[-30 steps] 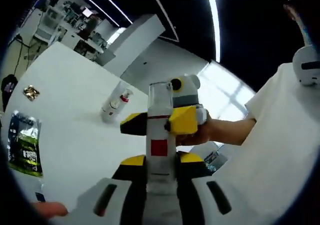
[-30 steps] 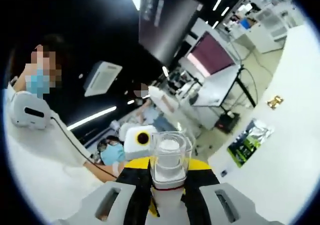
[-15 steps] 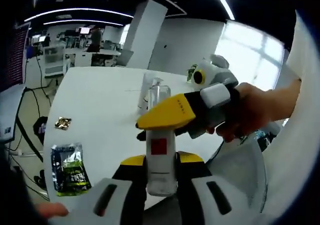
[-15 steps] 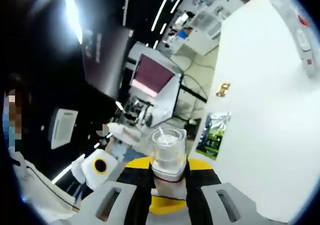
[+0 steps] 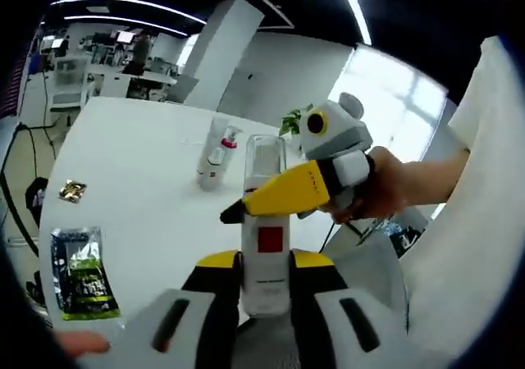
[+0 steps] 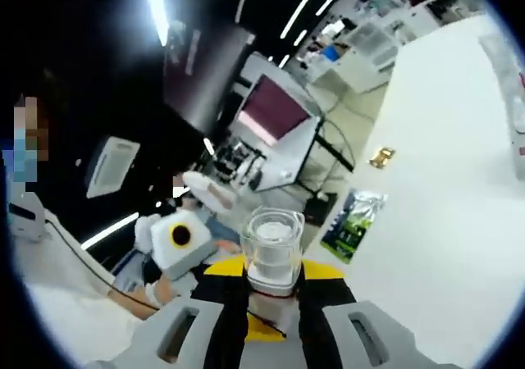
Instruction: Arrange the skincare products in the storage area until every visible bottle or jar stands upright without overlapping.
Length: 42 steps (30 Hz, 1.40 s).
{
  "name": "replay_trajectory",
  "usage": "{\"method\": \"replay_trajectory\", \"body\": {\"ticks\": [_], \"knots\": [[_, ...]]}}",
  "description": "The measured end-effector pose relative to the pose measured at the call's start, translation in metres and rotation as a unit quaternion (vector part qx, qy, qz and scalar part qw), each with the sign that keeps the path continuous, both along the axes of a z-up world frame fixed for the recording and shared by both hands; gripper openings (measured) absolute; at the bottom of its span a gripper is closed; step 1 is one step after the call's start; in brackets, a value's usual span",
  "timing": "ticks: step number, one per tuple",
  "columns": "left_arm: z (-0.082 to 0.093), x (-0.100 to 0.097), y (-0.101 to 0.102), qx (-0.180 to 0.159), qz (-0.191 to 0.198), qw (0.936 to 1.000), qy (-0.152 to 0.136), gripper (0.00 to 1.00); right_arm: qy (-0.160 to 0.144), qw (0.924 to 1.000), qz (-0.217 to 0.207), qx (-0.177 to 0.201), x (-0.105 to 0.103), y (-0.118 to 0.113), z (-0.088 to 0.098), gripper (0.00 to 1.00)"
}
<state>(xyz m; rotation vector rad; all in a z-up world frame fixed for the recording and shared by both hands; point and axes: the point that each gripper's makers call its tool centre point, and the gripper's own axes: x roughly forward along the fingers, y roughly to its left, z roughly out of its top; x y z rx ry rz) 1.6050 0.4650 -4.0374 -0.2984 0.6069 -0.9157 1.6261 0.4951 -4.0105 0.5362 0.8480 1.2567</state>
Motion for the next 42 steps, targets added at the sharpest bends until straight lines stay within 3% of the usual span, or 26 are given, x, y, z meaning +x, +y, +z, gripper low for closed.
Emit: {"method": "replay_trajectory", "body": {"ticks": [5, 6, 10, 14, 16, 22, 25, 31, 34, 37, 42], "knots": [[0.009, -0.001, -0.006, -0.035, -0.016, 0.9991, 0.018, 0.19, -0.038, 0.9969, 0.058, 0.038, -0.008, -0.001, 0.016, 0.18], [0.011, -0.004, -0.008, -0.055, -0.025, 0.9976, 0.034, 0.19, -0.041, 0.9961, 0.066, 0.041, -0.01, -0.001, 0.017, 0.18], [0.023, -0.015, -0.014, -0.129, -0.054, 0.9866, 0.084, 0.22, -0.046, 0.9912, 0.106, 0.064, -0.021, 0.0, 0.029, 0.18], [0.034, -0.021, -0.018, -0.171, -0.074, 0.9779, 0.094, 0.22, -0.047, 0.9822, 0.148, 0.106, -0.035, 0.001, 0.049, 0.18], [0.043, -0.026, -0.023, -0.206, -0.091, 0.9683, 0.108, 0.22, -0.045, 0.9791, 0.158, 0.12, -0.037, 0.0, 0.055, 0.19], [0.046, -0.033, -0.032, -0.224, -0.112, 0.9602, 0.123, 0.2, -0.024, 0.9751, 0.176, 0.133, -0.041, -0.003, 0.058, 0.19], [0.048, -0.038, -0.034, -0.223, -0.129, 0.9603, 0.107, 0.18, -0.005, 0.9734, 0.182, 0.139, -0.045, -0.002, 0.057, 0.19], [0.044, -0.02, -0.029, -0.205, -0.078, 0.9729, 0.073, 0.18, -0.001, 0.9804, 0.138, 0.14, -0.027, 0.002, 0.054, 0.19], [0.036, -0.01, -0.028, -0.174, -0.053, 0.981, 0.067, 0.18, -0.01, 0.9854, 0.116, 0.124, -0.017, 0.006, 0.047, 0.19], [0.025, 0.003, -0.02, -0.139, -0.017, 0.9887, 0.053, 0.18, 0.0, 0.9926, 0.075, 0.096, -0.004, 0.008, 0.035, 0.2], [0.01, 0.008, -0.012, -0.103, 0.008, 0.9928, 0.061, 0.17, 0.012, 0.997, 0.032, 0.069, 0.005, 0.008, 0.017, 0.22]]}}
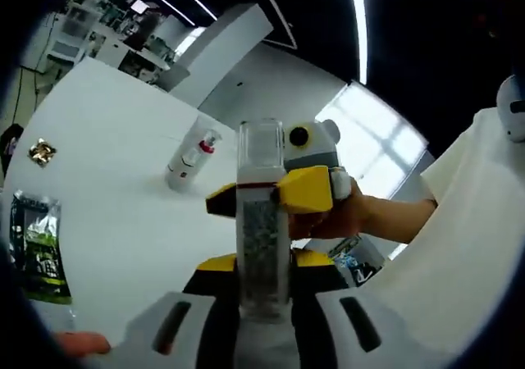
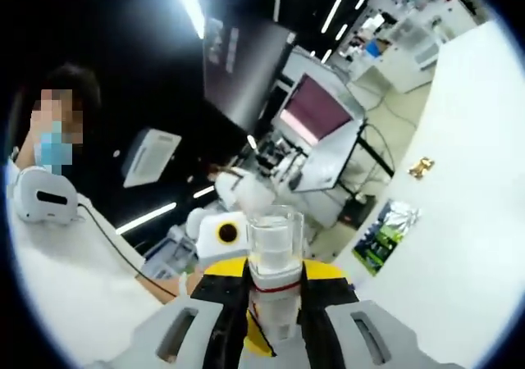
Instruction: Arrange the skincare products in the storage area until every visible bottle or jar stands upright without overlapping.
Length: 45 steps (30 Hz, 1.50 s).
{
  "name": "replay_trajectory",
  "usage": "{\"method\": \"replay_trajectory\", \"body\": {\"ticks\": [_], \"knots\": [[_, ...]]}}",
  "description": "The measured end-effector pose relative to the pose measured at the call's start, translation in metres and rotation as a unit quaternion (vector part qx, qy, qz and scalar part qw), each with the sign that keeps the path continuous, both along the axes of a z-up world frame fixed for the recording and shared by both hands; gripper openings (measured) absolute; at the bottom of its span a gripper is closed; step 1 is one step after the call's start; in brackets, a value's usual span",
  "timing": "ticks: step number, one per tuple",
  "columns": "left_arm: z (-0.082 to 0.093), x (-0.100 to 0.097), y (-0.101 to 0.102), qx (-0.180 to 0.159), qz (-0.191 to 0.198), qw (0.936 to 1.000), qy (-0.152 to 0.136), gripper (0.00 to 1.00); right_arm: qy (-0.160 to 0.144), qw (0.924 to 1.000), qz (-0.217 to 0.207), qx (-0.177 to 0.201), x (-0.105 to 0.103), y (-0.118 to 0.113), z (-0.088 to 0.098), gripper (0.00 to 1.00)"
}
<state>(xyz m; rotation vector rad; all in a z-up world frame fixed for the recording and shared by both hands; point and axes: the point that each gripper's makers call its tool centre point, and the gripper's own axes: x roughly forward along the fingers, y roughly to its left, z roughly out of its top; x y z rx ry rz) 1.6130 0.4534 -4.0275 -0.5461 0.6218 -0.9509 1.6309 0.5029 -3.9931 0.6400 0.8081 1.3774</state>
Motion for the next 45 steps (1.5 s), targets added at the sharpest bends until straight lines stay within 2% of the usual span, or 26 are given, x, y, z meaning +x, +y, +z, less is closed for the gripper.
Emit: {"method": "replay_trajectory", "body": {"ticks": [3, 6, 10, 15, 21, 24, 30, 33, 35, 39, 41, 45], "knots": [[-0.011, 0.007, 0.005, 0.031, 0.025, 0.9992, 0.007, 0.17, -0.004, 0.9992, -0.035, -0.021, 0.01, -0.001, -0.01, 0.23], [-0.019, 0.015, 0.01, 0.063, 0.049, 0.9968, 0.009, 0.17, 0.009, 0.9962, -0.071, -0.05, 0.02, -0.003, -0.02, 0.23], [-0.031, 0.022, 0.021, 0.141, 0.063, 0.9879, -0.012, 0.17, 0.029, 0.9913, -0.1, -0.08, 0.025, -0.002, -0.031, 0.23], [-0.041, 0.025, 0.029, 0.229, 0.055, 0.9709, -0.044, 0.17, 0.056, 0.9854, -0.125, -0.101, 0.024, 0.001, -0.04, 0.22], [-0.049, 0.027, 0.037, 0.317, 0.037, 0.9438, -0.088, 0.17, 0.093, 0.9791, -0.149, -0.102, 0.025, 0.004, -0.049, 0.21], [-0.051, 0.026, 0.038, 0.333, 0.035, 0.937, -0.099, 0.17, 0.102, 0.978, -0.147, -0.107, 0.024, 0.003, -0.052, 0.2], [-0.052, 0.028, 0.038, 0.328, 0.046, 0.9383, -0.1, 0.18, 0.066, 0.9804, -0.14, -0.122, 0.023, 0.003, -0.05, 0.17], [-0.051, 0.029, 0.042, 0.329, 0.045, 0.9359, -0.119, 0.19, 0.059, 0.9806, -0.142, -0.121, 0.024, 0.003, -0.051, 0.17], [-0.05, 0.028, 0.045, 0.331, 0.045, 0.9339, -0.127, 0.18, 0.043, 0.982, -0.139, -0.12, 0.025, 0.004, -0.049, 0.17], [-0.058, 0.025, 0.058, 0.355, 0.043, 0.9249, -0.129, 0.22, 0.019, 0.9801, -0.151, -0.127, 0.036, -0.002, -0.049, 0.17], [-0.069, 0.019, 0.075, 0.377, 0.046, 0.9181, -0.114, 0.27, 0.005, 0.9783, -0.158, -0.134, 0.043, -0.007, -0.05, 0.17], [-0.084, 0.01, 0.101, 0.417, 0.045, 0.9027, -0.096, 0.28, -0.01, 0.974, -0.172, -0.147, 0.053, -0.023, -0.053, 0.17]]}}
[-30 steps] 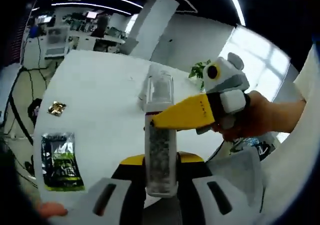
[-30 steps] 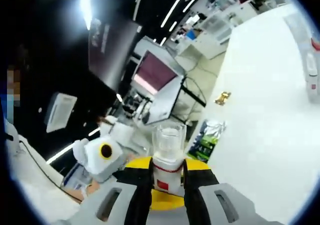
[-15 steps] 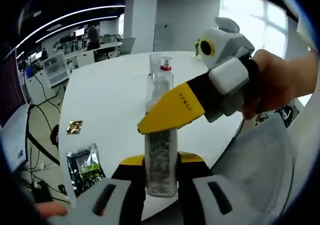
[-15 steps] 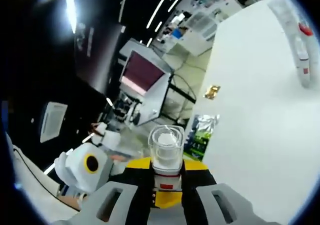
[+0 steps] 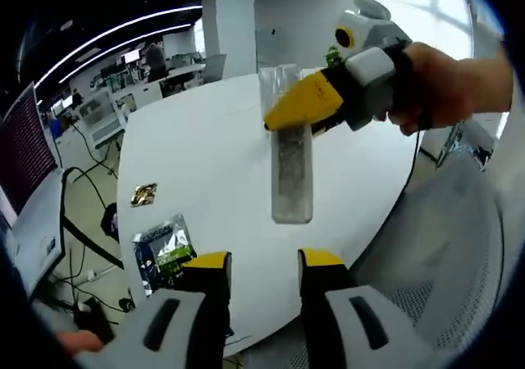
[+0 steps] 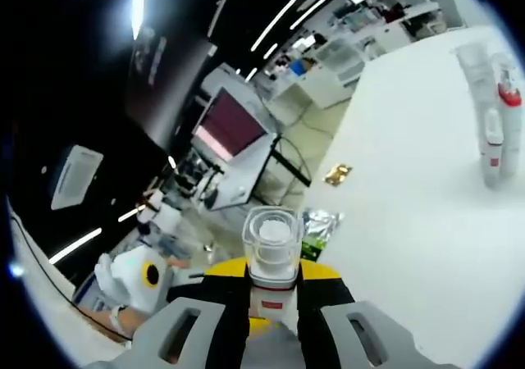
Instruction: Arrange the skincare products in the storage area until every visible bottle or jar stands upright without overlapping.
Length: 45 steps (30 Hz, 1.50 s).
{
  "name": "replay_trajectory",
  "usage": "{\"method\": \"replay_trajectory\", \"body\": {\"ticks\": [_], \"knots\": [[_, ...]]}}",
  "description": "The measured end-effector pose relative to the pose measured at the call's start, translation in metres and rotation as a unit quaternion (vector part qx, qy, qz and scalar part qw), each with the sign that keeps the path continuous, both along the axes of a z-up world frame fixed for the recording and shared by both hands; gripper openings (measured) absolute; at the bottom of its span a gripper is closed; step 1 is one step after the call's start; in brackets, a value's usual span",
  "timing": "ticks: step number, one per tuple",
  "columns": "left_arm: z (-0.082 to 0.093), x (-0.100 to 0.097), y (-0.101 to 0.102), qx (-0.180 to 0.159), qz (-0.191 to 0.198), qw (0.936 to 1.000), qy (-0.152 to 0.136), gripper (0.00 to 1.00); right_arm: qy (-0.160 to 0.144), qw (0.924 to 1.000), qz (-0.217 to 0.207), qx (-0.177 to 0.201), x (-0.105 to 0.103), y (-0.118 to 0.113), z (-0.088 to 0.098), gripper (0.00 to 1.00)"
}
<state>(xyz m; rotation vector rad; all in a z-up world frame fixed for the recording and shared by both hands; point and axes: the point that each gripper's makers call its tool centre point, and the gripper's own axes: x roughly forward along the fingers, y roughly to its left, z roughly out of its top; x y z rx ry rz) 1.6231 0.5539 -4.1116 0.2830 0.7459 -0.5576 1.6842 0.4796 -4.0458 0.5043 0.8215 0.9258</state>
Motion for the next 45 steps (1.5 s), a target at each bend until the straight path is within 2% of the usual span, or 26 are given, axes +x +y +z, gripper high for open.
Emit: {"method": "replay_trajectory", "body": {"ticks": [5, 8, 11, 17, 20, 25, 34, 40, 45], "knots": [[-0.014, -0.005, 0.025, 0.042, 0.013, 0.999, 0.012, 0.33, -0.021, 0.999, -0.03, -0.025, 0.017, -0.026, -0.007, 0.17], [-0.019, -0.005, 0.031, 0.046, 0.024, 0.9985, 0.017, 0.33, -0.037, 0.9975, -0.043, -0.041, 0.024, -0.04, -0.008, 0.17], [-0.029, -0.007, 0.032, 0.055, 0.036, 0.9972, 0.034, 0.34, -0.06, 0.9946, -0.05, -0.068, 0.031, -0.052, -0.011, 0.17], [-0.044, -0.013, 0.022, 0.057, 0.046, 0.9963, 0.045, 0.34, -0.108, 0.9861, -0.051, -0.115, 0.039, -0.07, -0.014, 0.17], [-0.052, -0.016, 0.025, 0.088, 0.036, 0.9939, 0.056, 0.33, -0.132, 0.9792, -0.047, -0.147, 0.041, -0.08, -0.02, 0.17], [-0.056, -0.014, 0.032, 0.073, 0.057, 0.9938, 0.061, 0.33, -0.137, 0.9729, -0.065, -0.175, 0.046, -0.102, -0.035, 0.17], [-0.057, -0.015, 0.034, 0.079, 0.057, 0.9936, 0.058, 0.31, -0.14, 0.961, -0.095, -0.218, 0.058, -0.138, -0.055, 0.17], [-0.056, -0.014, 0.035, 0.089, 0.055, 0.9931, 0.053, 0.3, -0.146, 0.9544, -0.105, -0.238, 0.062, -0.15, -0.06, 0.18], [-0.055, -0.012, 0.039, 0.101, 0.058, 0.9922, 0.046, 0.29, -0.14, 0.9524, -0.114, -0.246, 0.063, -0.158, -0.065, 0.18]]}}
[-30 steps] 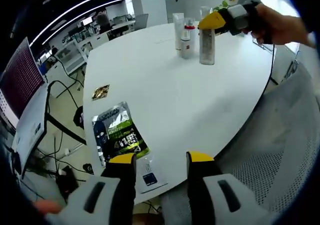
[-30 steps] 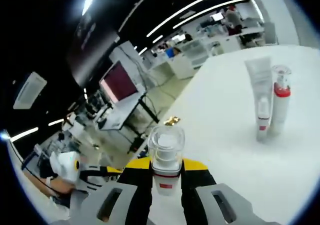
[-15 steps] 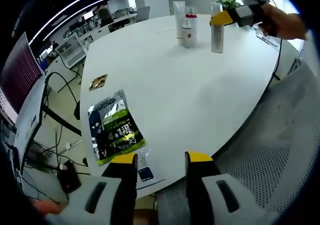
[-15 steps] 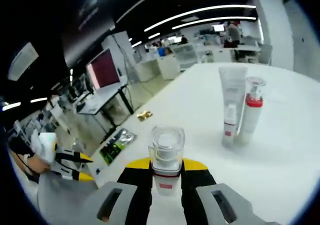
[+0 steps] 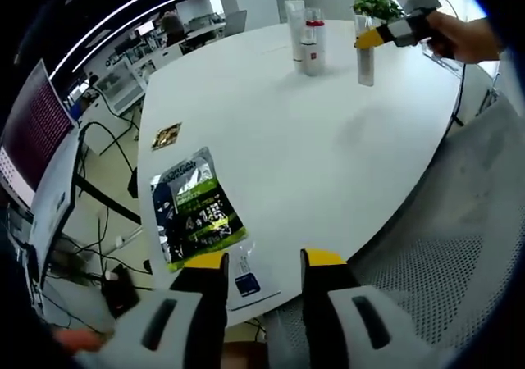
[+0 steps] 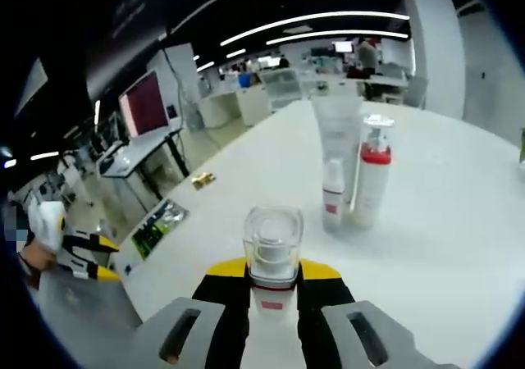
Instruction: Arrange the skincare products in the storage area until every visible bottle or jar stands upright without overlapping.
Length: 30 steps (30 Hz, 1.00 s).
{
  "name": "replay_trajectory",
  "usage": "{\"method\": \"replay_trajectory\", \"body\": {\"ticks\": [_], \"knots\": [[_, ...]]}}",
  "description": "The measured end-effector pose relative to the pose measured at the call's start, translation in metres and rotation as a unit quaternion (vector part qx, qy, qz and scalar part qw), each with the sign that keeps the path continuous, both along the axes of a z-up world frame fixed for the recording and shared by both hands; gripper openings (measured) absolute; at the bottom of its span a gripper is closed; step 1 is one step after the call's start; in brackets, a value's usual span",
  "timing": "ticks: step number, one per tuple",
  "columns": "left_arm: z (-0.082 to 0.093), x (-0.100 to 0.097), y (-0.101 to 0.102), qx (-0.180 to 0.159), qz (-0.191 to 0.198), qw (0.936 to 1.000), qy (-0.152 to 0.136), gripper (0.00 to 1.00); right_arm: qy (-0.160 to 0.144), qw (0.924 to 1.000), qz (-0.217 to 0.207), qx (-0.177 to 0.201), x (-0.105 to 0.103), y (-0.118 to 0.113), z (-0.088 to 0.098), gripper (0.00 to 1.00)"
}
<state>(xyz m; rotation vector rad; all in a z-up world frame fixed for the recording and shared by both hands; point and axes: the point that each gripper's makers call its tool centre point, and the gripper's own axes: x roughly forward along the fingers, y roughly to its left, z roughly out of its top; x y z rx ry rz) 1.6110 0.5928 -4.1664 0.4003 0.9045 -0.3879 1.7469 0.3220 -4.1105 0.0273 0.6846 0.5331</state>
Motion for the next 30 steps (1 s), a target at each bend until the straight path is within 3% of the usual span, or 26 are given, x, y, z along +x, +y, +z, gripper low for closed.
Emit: {"method": "replay_trajectory", "body": {"ticks": [10, 18, 30], "knots": [[0.002, 0.002, 0.007, 0.005, 0.016, 0.9998, -0.009, 0.26, -0.01, 0.9993, -0.014, -0.033, 0.007, -0.011, -0.006, 0.18], [0.003, 0.002, 0.009, 0.006, 0.021, 0.9997, -0.011, 0.25, -0.009, 0.9991, -0.033, -0.025, 0.018, -0.007, -0.007, 0.18], [0.0, 0.001, 0.011, 0.012, 0.019, 0.9997, -0.005, 0.24, -0.007, 0.9983, -0.05, -0.03, 0.028, -0.022, -0.021, 0.18]]}}
